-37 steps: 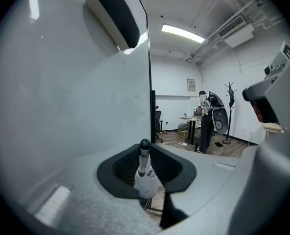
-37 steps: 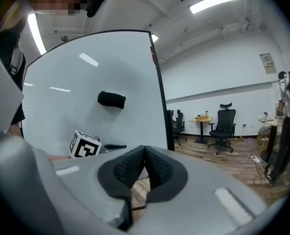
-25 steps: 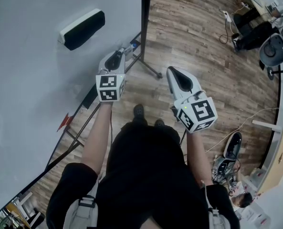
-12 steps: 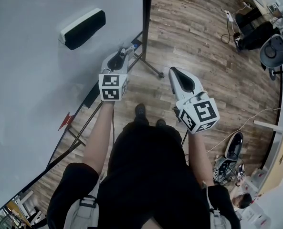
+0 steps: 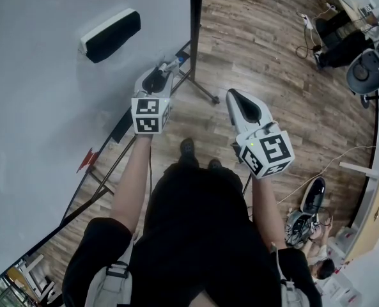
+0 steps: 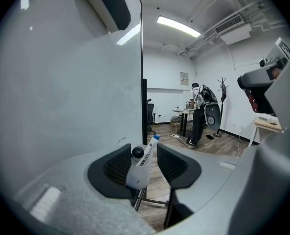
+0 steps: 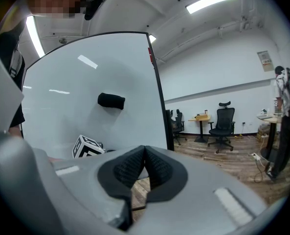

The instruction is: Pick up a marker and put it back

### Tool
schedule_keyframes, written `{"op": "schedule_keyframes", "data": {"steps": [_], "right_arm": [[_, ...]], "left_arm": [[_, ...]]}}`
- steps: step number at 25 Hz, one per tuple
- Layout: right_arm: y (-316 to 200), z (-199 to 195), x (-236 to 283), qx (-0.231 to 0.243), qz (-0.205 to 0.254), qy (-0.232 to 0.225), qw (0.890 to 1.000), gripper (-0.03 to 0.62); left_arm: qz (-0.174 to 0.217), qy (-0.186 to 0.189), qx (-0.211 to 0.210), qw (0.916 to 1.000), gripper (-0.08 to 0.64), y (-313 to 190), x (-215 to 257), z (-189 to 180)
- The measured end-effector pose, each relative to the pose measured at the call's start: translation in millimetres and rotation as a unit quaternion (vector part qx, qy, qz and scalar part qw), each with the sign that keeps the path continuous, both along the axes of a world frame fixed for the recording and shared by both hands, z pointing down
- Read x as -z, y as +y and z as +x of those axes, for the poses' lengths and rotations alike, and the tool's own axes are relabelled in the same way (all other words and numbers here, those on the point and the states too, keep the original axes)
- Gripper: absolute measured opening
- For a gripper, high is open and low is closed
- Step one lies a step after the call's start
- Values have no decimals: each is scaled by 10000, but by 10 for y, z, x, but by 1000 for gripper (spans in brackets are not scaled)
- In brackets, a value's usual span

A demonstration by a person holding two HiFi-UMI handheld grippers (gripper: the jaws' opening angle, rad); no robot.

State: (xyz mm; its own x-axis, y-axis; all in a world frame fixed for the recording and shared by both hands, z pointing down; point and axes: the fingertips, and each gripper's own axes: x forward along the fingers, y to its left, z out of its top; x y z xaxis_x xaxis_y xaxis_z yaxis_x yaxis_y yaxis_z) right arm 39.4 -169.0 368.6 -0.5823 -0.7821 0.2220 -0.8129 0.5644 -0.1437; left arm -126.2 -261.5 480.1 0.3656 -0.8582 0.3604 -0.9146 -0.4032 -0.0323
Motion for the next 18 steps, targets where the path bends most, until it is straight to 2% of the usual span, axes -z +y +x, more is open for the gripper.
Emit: {"op": "schedule_keyframes", "data": {"steps": [9,18], "right_arm": [[-43,8,-15,37,52,5,10000,2],[56,68,55,223,91,-74,9997,2]], "left_arm": [[137,41,105,9998,169,-44,75,-40],[238,27,217,9995,169,157,246,26]]}}
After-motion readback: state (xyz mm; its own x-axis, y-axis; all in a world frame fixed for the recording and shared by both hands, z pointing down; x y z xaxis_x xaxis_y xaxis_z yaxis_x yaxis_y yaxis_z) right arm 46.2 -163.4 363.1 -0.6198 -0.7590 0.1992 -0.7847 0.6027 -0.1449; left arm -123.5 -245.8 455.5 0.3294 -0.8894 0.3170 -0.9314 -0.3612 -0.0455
